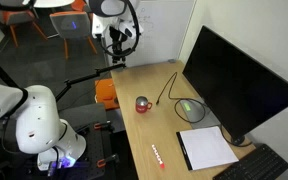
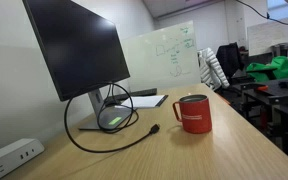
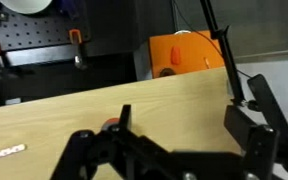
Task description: Put the marker in the mug
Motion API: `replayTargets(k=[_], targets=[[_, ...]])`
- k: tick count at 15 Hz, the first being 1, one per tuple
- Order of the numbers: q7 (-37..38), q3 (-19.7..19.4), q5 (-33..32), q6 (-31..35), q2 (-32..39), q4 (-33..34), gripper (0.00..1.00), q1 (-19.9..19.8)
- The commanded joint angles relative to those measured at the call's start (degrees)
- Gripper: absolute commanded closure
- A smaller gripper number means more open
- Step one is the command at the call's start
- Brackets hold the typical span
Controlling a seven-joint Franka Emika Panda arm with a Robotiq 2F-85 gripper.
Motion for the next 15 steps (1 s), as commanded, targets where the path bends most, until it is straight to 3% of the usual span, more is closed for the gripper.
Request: replayTargets(k=[1, 6, 15], targets=[[-0.6, 1.3, 0.6, -0.4, -0.1, 0.2, 0.0, -1.7], [-3.0, 2.2, -2.5, 1.4, 0.9, 0.4, 0.0, -2.4], [-22.8, 0.5, -27.4, 8.7, 9.0, 0.1, 0.0, -3.3]])
